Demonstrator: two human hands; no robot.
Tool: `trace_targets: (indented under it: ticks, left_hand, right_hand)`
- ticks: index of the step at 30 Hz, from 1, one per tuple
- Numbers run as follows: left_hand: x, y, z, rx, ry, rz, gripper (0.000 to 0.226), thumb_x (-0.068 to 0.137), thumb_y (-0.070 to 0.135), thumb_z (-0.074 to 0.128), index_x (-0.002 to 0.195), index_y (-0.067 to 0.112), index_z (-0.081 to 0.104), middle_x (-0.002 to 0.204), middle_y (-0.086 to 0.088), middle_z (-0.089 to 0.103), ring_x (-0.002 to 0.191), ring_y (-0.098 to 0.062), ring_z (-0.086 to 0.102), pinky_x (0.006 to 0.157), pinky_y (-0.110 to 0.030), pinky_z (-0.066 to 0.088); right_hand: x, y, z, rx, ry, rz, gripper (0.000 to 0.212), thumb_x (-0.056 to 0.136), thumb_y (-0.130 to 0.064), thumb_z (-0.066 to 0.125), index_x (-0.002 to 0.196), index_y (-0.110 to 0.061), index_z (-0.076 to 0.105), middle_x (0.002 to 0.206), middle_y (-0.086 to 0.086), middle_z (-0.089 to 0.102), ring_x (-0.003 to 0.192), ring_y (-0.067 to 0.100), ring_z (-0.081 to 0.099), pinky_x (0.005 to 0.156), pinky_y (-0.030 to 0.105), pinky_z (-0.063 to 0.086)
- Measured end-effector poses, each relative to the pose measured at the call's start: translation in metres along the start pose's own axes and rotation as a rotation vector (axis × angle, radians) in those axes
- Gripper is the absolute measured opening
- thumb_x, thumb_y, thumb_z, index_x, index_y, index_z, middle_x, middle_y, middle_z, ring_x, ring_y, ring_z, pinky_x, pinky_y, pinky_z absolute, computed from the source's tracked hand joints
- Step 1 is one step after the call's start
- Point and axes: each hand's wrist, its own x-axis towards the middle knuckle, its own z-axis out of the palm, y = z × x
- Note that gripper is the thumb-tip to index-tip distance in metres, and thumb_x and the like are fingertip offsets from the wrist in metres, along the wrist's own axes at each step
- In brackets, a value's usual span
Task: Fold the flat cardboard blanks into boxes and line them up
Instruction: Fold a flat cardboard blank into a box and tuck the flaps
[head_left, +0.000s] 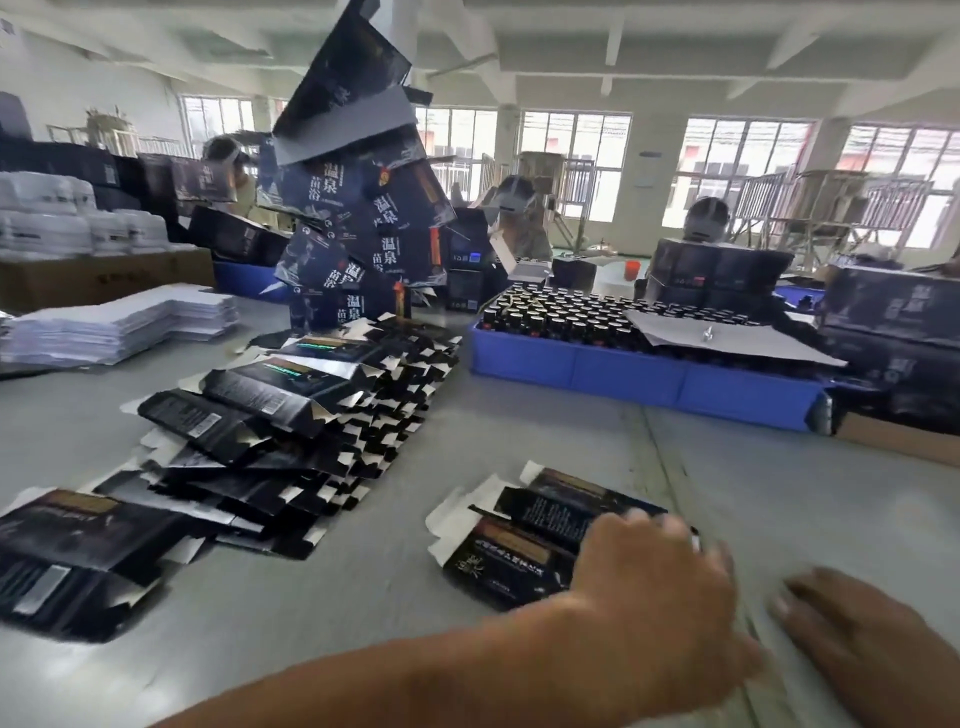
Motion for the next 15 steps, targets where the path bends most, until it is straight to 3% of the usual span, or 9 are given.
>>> trace_targets:
  ticks: [1,3,5,7,10,11,15]
  left_hand:
    - [0.001,-0.006,-0.002,-0.018,0.074,0.042,0.056,0.092,0.063,0.046,0.127,0.020,0.055,0.122,-0.015,0.058,0.107,-0.036,0.055,0.076,-0.045,0.042]
    - [0.000,-0.036,-0.011,-0.076,0.118,0.066,0.057,0.095,0.065,0.041,0.139,0.030,0.048,0.150,-0.009,0.045,0.134,-0.031,0.043,0.098,-0.049,0.041]
    - [0.003,-0.074,-0.005,-0.056,-0.030,0.041,0.066,0.095,0.071,0.035,0.153,0.039,0.028,0.167,-0.001,0.013,0.152,-0.023,0.014,0.118,-0.047,0.021]
    - [0.003,-0.101,0.012,-0.053,-0.194,-0.035,0.072,0.093,0.077,0.028,0.156,0.044,0.015,0.168,0.004,0.002,0.154,-0.020,0.003,0.122,-0.045,0.011]
    - [-0.006,-0.122,0.034,-0.051,-0.261,-0.152,0.075,0.090,0.081,0.016,0.155,0.045,0.016,0.167,0.006,0.015,0.151,-0.024,0.017,0.119,-0.046,0.018]
    - [-0.012,-0.128,0.038,-0.020,-0.226,-0.194,0.077,0.087,0.083,0.012,0.153,0.044,0.021,0.163,0.006,0.024,0.147,-0.025,0.026,0.115,-0.046,0.024]
    - [-0.033,-0.147,0.032,0.041,-0.114,-0.297,0.107,0.066,0.097,-0.001,0.140,0.034,0.045,0.146,0.003,0.048,0.132,-0.022,0.046,0.107,-0.043,0.041]
  right_hand:
    - [-0.010,-0.007,-0.002,0.032,0.011,0.015,0.049,0.093,-0.050,0.060,0.135,-0.023,0.062,0.147,0.001,0.053,0.138,0.022,0.046,0.117,0.037,0.033]
    - [-0.017,-0.026,-0.003,0.017,0.091,-0.017,0.044,0.092,-0.047,0.064,0.128,-0.023,0.066,0.141,0.002,0.059,0.131,0.024,0.052,0.112,0.037,0.038]
    - [-0.022,-0.035,-0.006,0.000,0.091,-0.038,0.041,0.094,-0.045,0.062,0.129,-0.024,0.065,0.138,0.000,0.061,0.128,0.022,0.054,0.109,0.033,0.039]
    - [-0.029,-0.046,-0.008,0.079,0.106,-0.063,0.036,0.095,-0.042,0.062,0.128,-0.028,0.065,0.130,-0.006,0.066,0.117,0.014,0.061,0.101,0.026,0.043]
    - [-0.031,-0.064,-0.009,0.249,0.054,-0.096,0.031,0.094,-0.043,0.064,0.124,-0.036,0.066,0.113,-0.018,0.068,0.095,-0.013,0.060,0.080,0.004,0.041]
    - [-0.029,-0.068,-0.010,0.258,0.014,-0.117,0.031,0.094,-0.044,0.064,0.125,-0.037,0.066,0.112,-0.020,0.068,0.094,-0.014,0.060,0.079,0.004,0.041]
    - [-0.020,-0.082,-0.019,0.153,-0.132,-0.146,0.038,0.094,-0.047,0.064,0.128,-0.031,0.064,0.121,-0.013,0.066,0.107,0.004,0.062,0.093,0.023,0.047]
